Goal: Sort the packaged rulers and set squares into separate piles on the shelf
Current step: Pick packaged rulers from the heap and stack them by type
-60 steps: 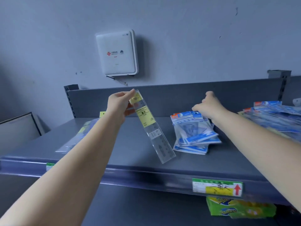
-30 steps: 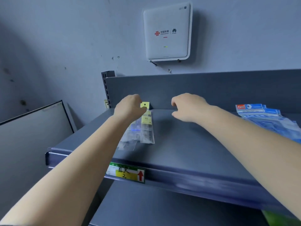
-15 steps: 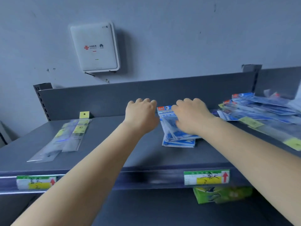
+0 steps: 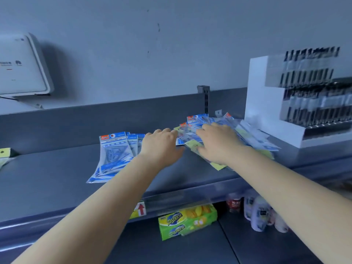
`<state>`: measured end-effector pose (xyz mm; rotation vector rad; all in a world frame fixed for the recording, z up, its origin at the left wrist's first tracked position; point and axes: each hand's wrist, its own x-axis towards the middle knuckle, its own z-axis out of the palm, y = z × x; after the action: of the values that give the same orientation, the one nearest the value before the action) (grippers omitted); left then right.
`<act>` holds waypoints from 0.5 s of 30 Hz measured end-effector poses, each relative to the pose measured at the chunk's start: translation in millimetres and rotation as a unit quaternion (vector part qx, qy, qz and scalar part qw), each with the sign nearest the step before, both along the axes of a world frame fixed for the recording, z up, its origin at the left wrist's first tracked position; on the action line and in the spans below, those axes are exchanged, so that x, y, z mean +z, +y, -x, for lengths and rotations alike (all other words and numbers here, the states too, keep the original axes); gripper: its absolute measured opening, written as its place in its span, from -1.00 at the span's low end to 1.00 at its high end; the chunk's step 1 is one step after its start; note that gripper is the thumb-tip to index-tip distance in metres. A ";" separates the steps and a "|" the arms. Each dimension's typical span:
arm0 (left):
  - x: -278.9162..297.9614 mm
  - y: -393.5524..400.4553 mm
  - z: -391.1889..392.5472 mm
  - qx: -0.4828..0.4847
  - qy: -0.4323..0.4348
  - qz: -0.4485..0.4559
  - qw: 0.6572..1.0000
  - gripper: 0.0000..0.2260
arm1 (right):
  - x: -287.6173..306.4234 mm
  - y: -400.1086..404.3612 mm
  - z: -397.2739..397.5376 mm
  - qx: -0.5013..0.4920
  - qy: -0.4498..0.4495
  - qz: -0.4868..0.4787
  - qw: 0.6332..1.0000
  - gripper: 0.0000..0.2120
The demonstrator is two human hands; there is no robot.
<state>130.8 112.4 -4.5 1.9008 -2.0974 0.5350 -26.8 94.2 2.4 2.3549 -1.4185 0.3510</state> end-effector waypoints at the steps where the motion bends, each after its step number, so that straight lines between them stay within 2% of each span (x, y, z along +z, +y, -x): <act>1: -1.9 -2.6 10.1 -0.002 0.010 -0.007 1.000 -0.62 | -1.2 -3.6 13.0 -0.005 -0.008 -0.008 1.000 -0.71; 7: -10.6 -18.1 47.5 0.021 0.067 -0.075 0.995 -0.61 | -9.0 -27.9 70.9 -0.042 -0.054 -0.046 0.997 -0.64; 12: -19.2 -31.3 64.7 0.067 0.070 -0.144 0.985 -0.52 | -14.9 -44.1 107.8 -0.051 -0.113 -0.120 0.985 -0.63; 15: -22.0 -37.8 65.2 0.105 0.069 -0.161 0.979 -0.38 | -17.7 -52.4 118.8 -0.041 -0.161 -0.168 0.972 -0.59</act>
<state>65.7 74.6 -26.5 2.2797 -2.0041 0.0998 -145.6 41.8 -15.2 2.5799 -1.8457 0.5262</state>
